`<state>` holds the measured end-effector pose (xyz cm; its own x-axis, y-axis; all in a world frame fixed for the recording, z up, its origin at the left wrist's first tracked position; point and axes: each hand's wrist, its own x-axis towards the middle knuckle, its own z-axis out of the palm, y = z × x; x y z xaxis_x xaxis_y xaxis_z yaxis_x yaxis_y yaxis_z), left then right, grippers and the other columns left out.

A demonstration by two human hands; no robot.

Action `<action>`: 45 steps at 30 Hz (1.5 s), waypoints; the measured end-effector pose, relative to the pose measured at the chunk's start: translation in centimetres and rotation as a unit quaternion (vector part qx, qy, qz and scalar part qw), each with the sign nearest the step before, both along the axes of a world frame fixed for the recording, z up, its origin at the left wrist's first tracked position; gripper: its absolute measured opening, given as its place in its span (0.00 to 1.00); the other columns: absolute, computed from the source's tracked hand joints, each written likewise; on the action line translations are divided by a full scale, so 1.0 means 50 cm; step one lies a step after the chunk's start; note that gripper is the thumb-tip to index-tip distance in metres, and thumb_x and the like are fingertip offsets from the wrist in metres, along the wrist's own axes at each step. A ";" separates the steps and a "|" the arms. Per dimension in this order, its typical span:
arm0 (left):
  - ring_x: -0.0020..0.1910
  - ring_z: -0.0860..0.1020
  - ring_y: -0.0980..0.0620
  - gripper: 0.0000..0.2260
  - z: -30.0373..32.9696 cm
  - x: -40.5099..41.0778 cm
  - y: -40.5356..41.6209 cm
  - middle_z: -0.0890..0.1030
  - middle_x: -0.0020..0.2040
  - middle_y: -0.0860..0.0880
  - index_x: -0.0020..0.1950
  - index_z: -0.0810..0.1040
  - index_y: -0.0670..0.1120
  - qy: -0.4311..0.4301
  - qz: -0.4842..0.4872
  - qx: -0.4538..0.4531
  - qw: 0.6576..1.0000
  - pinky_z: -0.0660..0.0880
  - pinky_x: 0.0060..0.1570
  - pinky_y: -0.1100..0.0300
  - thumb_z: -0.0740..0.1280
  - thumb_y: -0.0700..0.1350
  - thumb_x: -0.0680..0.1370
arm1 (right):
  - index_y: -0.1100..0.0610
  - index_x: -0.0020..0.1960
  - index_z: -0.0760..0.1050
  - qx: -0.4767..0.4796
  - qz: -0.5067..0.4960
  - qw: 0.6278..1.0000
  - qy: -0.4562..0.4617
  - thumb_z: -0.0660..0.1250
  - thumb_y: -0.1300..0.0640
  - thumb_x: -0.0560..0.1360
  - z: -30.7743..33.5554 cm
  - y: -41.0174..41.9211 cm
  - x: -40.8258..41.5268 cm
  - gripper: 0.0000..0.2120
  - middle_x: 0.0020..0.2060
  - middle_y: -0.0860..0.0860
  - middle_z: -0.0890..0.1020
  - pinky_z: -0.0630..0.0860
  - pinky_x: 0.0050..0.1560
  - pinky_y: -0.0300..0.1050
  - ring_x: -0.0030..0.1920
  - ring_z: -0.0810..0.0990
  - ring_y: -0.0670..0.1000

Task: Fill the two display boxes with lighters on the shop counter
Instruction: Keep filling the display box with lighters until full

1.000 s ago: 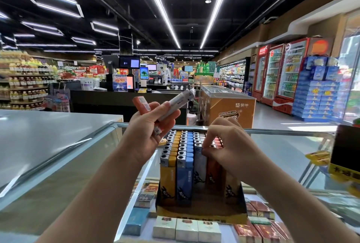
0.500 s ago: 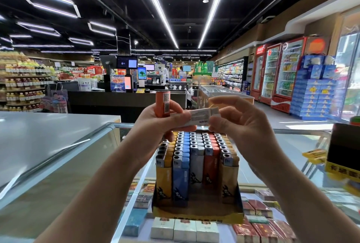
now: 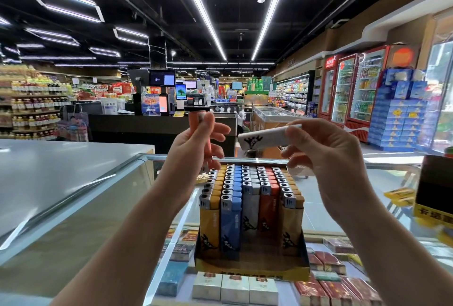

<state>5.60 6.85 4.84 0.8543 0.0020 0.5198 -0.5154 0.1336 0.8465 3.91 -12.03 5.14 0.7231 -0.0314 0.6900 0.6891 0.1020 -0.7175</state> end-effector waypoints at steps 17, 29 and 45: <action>0.25 0.74 0.61 0.20 -0.017 0.018 -0.001 0.75 0.27 0.55 0.37 0.76 0.48 -0.012 0.049 0.036 0.998 0.70 0.24 0.69 0.55 0.62 0.72 | 0.51 0.38 0.78 -0.216 -0.054 0.972 -0.080 0.74 0.62 0.65 0.003 0.000 -0.002 0.09 0.35 0.50 0.81 0.76 0.30 0.38 0.31 0.77 0.52; 0.25 0.75 0.62 0.21 -0.019 0.025 -0.001 0.76 0.26 0.58 0.39 0.76 0.46 -0.009 0.057 0.044 0.997 0.70 0.25 0.70 0.54 0.62 0.72 | 0.49 0.38 0.79 -0.257 -0.084 0.959 -0.088 0.74 0.61 0.66 0.003 -0.002 -0.003 0.09 0.31 0.50 0.81 0.77 0.31 0.40 0.28 0.76 0.49; 0.25 0.74 0.63 0.22 -0.022 0.027 -0.002 0.76 0.25 0.58 0.40 0.76 0.45 -0.005 0.061 0.042 0.997 0.70 0.24 0.71 0.54 0.62 0.72 | 0.52 0.41 0.78 -0.475 -0.118 0.863 -0.126 0.75 0.55 0.66 -0.021 0.034 -0.001 0.07 0.36 0.37 0.71 0.64 0.41 0.32 0.40 0.70 0.39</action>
